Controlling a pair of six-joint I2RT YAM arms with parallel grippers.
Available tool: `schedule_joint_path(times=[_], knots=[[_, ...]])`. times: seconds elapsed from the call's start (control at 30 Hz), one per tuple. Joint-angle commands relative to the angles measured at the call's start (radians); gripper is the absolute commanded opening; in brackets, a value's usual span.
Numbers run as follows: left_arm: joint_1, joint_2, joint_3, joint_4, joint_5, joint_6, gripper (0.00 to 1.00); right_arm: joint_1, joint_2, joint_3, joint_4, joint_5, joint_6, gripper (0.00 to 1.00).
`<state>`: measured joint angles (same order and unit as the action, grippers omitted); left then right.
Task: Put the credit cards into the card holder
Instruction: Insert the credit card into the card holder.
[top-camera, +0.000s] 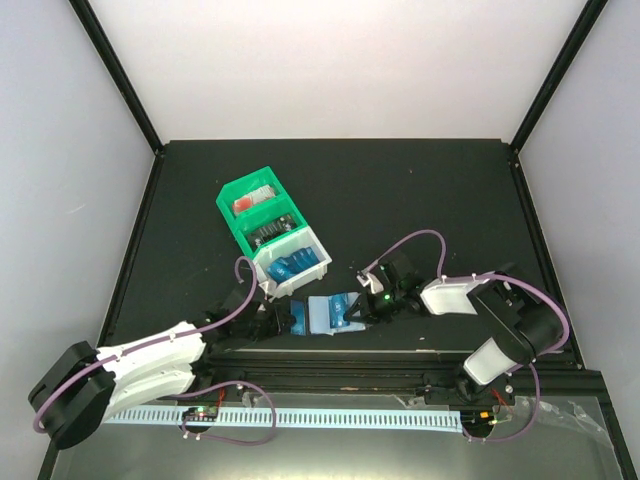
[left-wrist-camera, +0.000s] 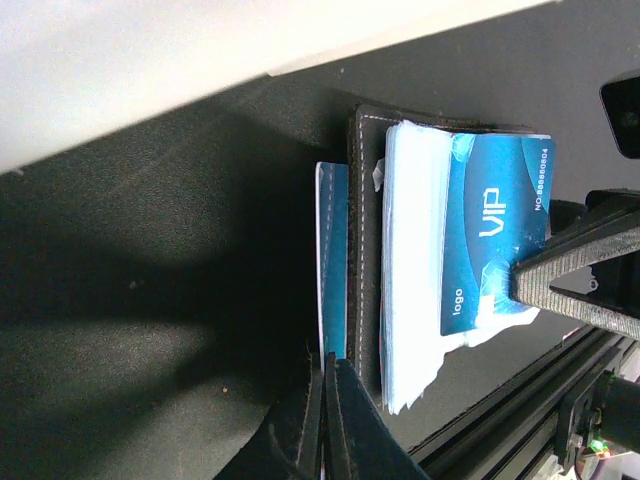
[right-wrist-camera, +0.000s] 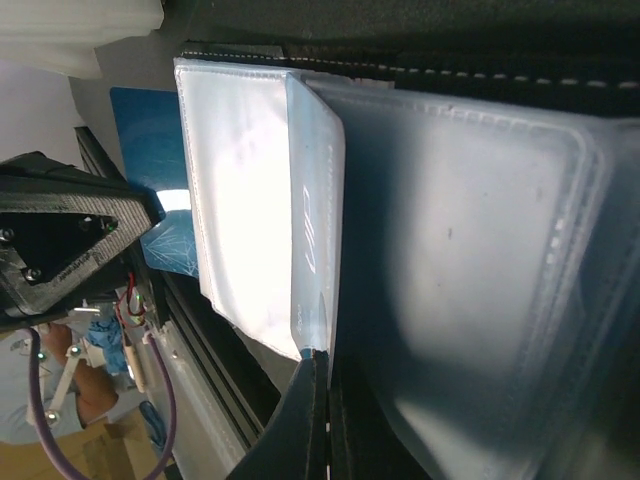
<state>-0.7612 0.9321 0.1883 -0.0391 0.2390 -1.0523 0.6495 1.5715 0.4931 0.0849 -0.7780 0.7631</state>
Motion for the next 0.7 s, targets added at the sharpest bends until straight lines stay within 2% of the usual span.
schedule_joint_path(times=[0.0, 0.3, 0.5, 0.67], knots=[[-0.012, 0.028, 0.014, -0.024, -0.017, -0.003, 0.02, 0.003, -0.002, -0.031, 0.027, 0.008, 0.070, 0.01], [-0.023, 0.051, 0.026, -0.012, -0.013, 0.000, 0.02, 0.005, -0.007, -0.012, 0.053, -0.008, 0.079, 0.01], [-0.024, -0.024, 0.057, -0.161, -0.106, 0.013, 0.01, 0.003, -0.081, 0.002, -0.085, 0.130, 0.022, 0.01], [-0.023, -0.106, 0.060, -0.241, -0.157, 0.012, 0.02, 0.004, -0.112, 0.002, -0.118, 0.154, 0.014, 0.01]])
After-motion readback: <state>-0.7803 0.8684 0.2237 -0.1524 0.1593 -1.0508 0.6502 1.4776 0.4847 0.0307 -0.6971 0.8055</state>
